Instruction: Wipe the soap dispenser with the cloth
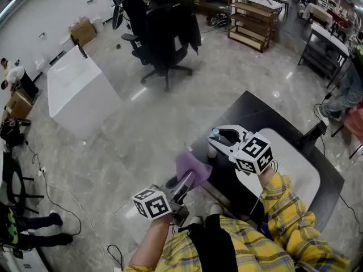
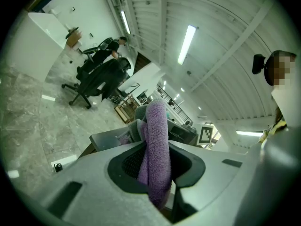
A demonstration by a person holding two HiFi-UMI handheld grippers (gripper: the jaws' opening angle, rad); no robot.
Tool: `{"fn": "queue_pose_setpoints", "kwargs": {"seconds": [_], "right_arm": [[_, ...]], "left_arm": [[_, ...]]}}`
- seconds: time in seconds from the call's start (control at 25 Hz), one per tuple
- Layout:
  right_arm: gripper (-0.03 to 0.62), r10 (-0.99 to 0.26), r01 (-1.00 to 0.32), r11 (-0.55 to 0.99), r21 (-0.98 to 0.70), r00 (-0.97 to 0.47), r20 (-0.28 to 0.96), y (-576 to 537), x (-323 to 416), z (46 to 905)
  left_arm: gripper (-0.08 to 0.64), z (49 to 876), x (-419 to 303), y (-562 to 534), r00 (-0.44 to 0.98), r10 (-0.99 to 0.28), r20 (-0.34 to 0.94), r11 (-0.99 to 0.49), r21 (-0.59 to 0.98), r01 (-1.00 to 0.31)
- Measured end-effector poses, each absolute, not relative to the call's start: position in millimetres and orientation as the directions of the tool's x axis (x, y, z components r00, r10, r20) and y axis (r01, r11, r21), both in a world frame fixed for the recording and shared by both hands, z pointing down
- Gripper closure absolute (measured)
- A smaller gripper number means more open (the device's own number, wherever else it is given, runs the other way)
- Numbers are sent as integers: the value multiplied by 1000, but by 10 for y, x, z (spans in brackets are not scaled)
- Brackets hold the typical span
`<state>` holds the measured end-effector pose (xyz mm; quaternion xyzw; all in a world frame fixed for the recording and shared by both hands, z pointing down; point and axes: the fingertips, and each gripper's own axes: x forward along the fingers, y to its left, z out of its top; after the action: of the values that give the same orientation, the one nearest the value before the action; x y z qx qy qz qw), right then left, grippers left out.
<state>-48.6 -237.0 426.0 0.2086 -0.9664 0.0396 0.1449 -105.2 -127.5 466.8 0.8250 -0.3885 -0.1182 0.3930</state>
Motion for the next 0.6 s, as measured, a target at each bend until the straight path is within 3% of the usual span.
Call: {"fn": "queue_pose_setpoints", "kwargs": {"seconds": [0.4, 0.6], "right_arm": [[482, -638, -671, 740, -52, -724, 263, -2417, -419, 4289], [483, -646, -677, 735, -45, -718, 258, -2390, -414, 4296]], "left_arm": [[485, 4632, -981, -1388, 672, -733, 102, -403, 730, -551], [483, 4620, -927, -1384, 679, -728, 97, -412, 730, -546]]}}
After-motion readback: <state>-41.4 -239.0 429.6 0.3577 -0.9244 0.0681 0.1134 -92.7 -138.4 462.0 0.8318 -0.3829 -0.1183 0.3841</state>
